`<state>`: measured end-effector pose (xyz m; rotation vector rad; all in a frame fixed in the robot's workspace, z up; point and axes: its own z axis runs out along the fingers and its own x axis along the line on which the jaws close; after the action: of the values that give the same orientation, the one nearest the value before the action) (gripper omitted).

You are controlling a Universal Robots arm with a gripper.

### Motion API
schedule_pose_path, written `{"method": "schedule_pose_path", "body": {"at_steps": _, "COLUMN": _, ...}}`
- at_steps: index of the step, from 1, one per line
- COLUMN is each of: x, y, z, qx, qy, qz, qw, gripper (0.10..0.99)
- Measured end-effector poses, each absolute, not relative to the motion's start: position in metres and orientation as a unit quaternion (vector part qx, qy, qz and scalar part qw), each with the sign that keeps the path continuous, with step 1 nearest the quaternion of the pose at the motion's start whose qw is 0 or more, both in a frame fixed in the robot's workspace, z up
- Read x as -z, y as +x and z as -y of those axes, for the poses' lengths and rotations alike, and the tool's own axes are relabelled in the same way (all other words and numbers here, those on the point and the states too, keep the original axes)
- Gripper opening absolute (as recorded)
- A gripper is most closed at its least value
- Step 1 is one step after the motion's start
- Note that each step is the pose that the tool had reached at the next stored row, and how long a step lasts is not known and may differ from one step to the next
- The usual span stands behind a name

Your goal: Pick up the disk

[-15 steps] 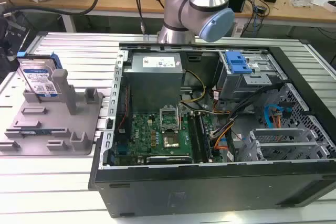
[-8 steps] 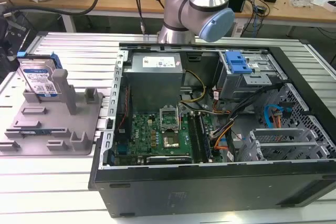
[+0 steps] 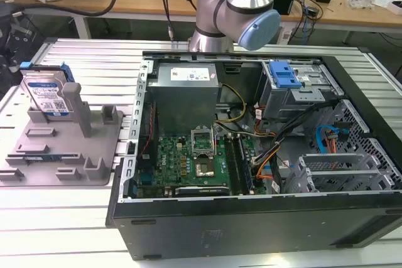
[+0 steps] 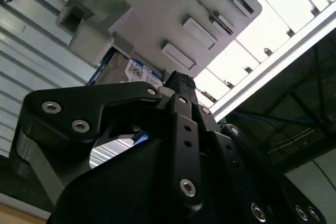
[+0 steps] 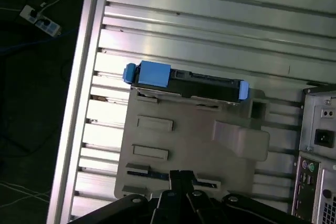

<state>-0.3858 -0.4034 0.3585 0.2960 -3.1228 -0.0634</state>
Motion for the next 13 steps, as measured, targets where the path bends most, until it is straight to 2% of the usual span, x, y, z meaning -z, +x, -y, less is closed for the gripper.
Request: {"method": "schedule_pose_path", "body": {"at_steps": 13, "x": -0.3579, "y": -0.3858, "z": 0.4034, "qx": 0.020, "qy": 0.257, "qz": 0.966, "qw": 0.005, "gripper": 0.106}}
